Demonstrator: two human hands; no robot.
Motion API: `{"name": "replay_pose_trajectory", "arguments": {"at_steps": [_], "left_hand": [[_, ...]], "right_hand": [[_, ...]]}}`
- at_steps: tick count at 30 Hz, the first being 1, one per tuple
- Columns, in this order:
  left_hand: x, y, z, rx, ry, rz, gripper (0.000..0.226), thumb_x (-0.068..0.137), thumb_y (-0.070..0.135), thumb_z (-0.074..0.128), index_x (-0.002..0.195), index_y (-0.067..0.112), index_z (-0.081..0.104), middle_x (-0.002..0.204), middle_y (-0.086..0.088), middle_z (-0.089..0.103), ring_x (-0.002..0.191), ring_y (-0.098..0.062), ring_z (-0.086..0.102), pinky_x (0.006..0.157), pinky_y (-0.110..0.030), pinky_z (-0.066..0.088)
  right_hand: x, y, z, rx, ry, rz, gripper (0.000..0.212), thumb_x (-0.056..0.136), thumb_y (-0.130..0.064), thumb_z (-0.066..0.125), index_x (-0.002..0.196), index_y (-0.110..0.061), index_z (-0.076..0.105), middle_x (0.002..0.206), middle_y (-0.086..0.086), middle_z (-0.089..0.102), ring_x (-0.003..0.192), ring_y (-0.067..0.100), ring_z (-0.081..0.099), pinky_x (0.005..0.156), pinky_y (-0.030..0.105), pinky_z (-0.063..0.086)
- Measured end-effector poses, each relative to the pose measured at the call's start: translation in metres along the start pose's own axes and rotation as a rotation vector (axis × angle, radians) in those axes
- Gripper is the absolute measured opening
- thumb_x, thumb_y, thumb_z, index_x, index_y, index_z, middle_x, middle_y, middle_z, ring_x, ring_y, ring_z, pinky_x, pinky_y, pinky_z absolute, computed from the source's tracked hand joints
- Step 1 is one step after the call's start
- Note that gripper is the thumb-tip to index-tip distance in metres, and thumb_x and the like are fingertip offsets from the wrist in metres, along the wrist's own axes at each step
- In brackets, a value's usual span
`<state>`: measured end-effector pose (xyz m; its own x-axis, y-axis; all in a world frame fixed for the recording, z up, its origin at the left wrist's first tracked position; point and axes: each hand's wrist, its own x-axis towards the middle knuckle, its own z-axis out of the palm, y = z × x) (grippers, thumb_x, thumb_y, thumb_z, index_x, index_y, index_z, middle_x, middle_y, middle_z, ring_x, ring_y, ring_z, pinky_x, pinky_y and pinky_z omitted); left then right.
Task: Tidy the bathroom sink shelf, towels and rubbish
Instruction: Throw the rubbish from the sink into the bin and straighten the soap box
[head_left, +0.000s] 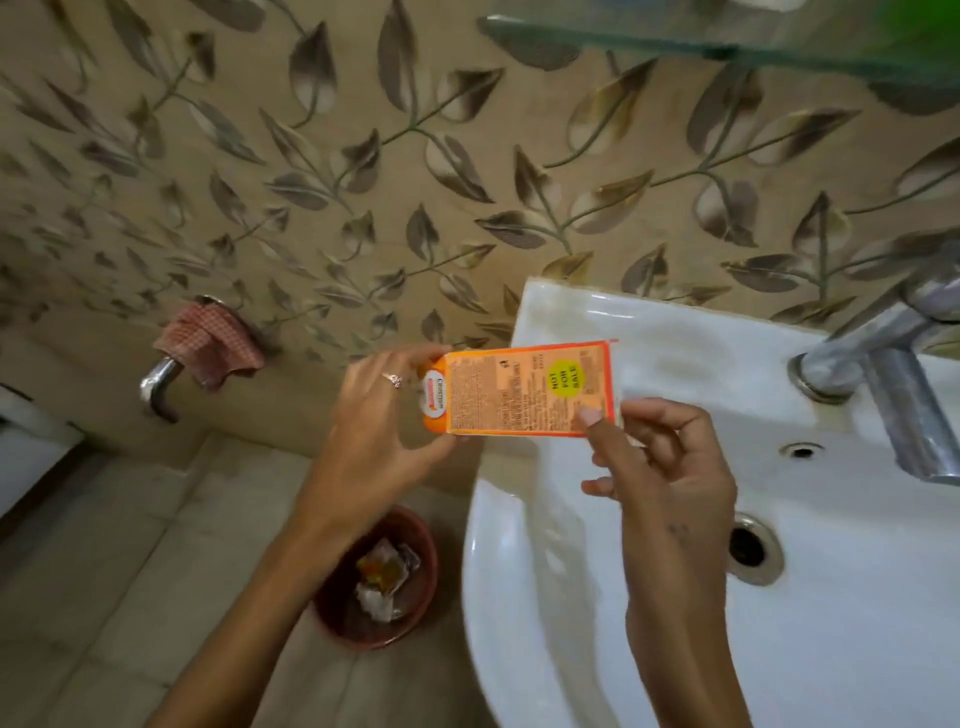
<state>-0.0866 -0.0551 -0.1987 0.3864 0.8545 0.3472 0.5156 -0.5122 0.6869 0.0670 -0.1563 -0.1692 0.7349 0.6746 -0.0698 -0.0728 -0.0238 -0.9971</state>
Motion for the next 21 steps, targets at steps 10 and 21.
{"name": "replay_pose_trajectory", "arguments": {"at_steps": [10, 21], "left_hand": [[-0.118, -0.133, -0.054, 0.166, 0.076, -0.296, 0.059, 0.064, 0.028, 0.076, 0.116, 0.027, 0.05, 0.109, 0.008, 0.056, 0.101, -0.012, 0.051, 0.085, -0.019, 0.037], [-0.183, -0.274, 0.032, 0.274, -0.29, -0.665, 0.061, 0.07, 0.025, 0.074, 0.125, 0.016, 0.049, 0.132, -0.009, 0.044, 0.117, -0.029, 0.045, 0.092, -0.041, 0.044]], "right_hand": [[-0.097, 0.089, 0.127, -0.099, -0.149, 0.109, 0.024, 0.072, -0.017, 0.074, 0.085, -0.033, 0.062, 0.059, -0.017, 0.063, 0.053, -0.003, 0.055, 0.058, 0.01, 0.046], [-0.09, 0.292, 0.159, -0.346, -0.146, 0.508, 0.019, 0.078, -0.015, 0.072, 0.095, -0.012, 0.065, 0.105, 0.021, 0.067, 0.088, 0.027, 0.063, 0.083, 0.041, 0.05]]}}
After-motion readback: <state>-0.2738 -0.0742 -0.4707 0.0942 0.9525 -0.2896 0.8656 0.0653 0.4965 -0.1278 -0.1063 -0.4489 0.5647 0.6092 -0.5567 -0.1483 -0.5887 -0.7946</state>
